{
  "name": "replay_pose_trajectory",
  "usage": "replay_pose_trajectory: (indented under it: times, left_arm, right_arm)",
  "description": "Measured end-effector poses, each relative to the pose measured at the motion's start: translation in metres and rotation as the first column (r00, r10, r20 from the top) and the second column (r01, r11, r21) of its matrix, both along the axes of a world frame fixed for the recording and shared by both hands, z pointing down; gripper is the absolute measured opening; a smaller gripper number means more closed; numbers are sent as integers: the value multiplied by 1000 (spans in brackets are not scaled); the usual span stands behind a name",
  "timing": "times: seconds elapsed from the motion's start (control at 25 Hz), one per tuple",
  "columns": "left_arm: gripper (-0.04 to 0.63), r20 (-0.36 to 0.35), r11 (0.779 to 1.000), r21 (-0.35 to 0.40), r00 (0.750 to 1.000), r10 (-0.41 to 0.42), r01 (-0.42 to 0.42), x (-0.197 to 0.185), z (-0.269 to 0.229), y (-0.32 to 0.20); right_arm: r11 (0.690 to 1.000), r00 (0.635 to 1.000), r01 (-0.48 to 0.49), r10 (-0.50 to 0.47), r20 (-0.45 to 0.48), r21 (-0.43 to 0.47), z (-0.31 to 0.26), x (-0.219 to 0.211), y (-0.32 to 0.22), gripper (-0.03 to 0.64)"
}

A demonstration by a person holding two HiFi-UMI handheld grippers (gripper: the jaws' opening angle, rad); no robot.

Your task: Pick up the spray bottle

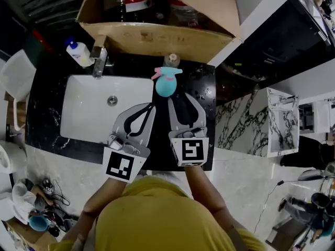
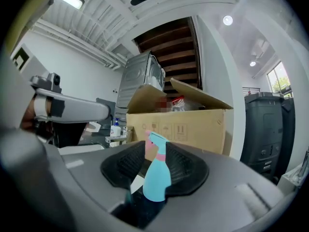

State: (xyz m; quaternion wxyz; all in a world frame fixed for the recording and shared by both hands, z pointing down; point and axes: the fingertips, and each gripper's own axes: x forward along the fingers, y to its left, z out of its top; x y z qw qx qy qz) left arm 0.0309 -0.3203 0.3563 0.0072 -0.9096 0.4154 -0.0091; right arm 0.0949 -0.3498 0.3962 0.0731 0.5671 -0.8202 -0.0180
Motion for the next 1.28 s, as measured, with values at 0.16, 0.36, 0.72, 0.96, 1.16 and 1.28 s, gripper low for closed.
replay_pose_trajectory:
  times: [0.16,0.36,0.72,0.96,1.16,1.28]
  left_arm:
    - [3,32,1000,-24,999,2,-1,1,12,-14]
    - [3,42,999,-45,999,5,-3,4,22,-28]
    - [3,41,996,-84,999,-5,9,0,34,-44]
    - [3,31,994,-105,1000,-8,11,-2,39,-49]
    - [3,32,994,-106,999,-6,9,-5,40,-50]
    - [3,29,994,-105,1000,-4,7,-6,40,-48]
  right_arm:
    - [1000,1000,4,-5,-28,-27,19,0,-18,144]
    - [997,999,-8,5,-33,-73,37,0,-39,164]
    - [989,999,-39,36,-20,-144,64,-1,-69,192]
    - [986,997,-72,73,0,-153,69,0,-81,199]
    - [983,996,-87,90,6,-164,73,-4,-87,198]
    - [982,995,-97,98,-1,-165,74,-4,-88,169]
